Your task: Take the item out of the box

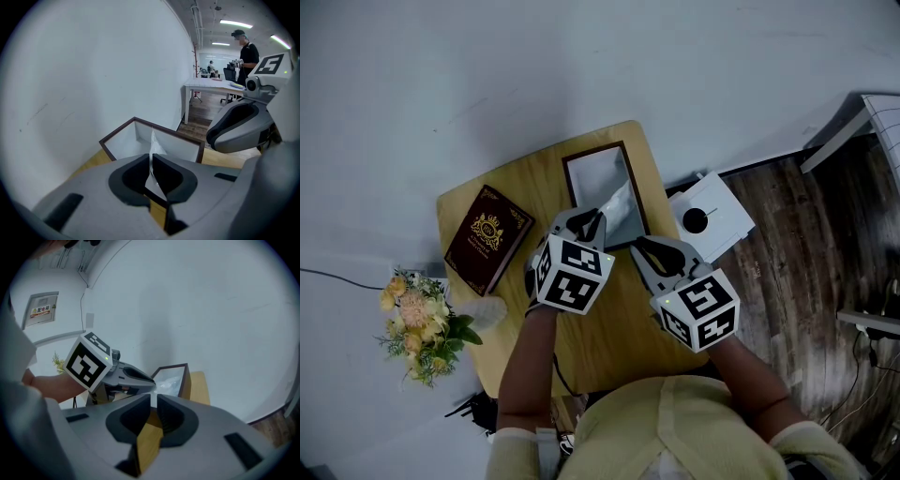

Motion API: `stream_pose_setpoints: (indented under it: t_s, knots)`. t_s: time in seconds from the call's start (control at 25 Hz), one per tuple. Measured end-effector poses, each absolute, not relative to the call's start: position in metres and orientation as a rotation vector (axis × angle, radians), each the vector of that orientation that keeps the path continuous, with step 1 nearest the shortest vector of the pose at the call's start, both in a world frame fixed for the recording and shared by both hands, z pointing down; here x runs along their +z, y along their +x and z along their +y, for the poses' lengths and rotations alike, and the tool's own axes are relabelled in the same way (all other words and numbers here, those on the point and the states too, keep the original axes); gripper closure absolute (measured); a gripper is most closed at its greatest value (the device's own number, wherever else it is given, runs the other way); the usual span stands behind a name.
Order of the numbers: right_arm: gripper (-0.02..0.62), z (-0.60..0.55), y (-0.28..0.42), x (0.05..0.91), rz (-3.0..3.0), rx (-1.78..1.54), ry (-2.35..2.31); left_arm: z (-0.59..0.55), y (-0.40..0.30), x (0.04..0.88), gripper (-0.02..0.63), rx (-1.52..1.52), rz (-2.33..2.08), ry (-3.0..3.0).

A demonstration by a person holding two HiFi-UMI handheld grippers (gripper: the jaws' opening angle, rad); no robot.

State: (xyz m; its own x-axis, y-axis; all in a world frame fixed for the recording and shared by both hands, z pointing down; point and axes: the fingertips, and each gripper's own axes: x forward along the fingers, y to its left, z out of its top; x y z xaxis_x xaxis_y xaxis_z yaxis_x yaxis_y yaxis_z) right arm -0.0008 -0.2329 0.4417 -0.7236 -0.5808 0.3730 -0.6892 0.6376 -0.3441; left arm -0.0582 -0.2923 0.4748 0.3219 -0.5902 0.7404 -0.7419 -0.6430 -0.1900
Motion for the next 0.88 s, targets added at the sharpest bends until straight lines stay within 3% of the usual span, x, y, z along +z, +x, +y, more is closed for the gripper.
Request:
stream_pose_setpoints:
  t_s: [0.88]
  knots:
    - [0.561, -0.213, 0.004, 0.421, -2.634, 0.631, 1.096, -0.277, -0.059, 0.412, 0.586, 0.919, -1.37, 2.511]
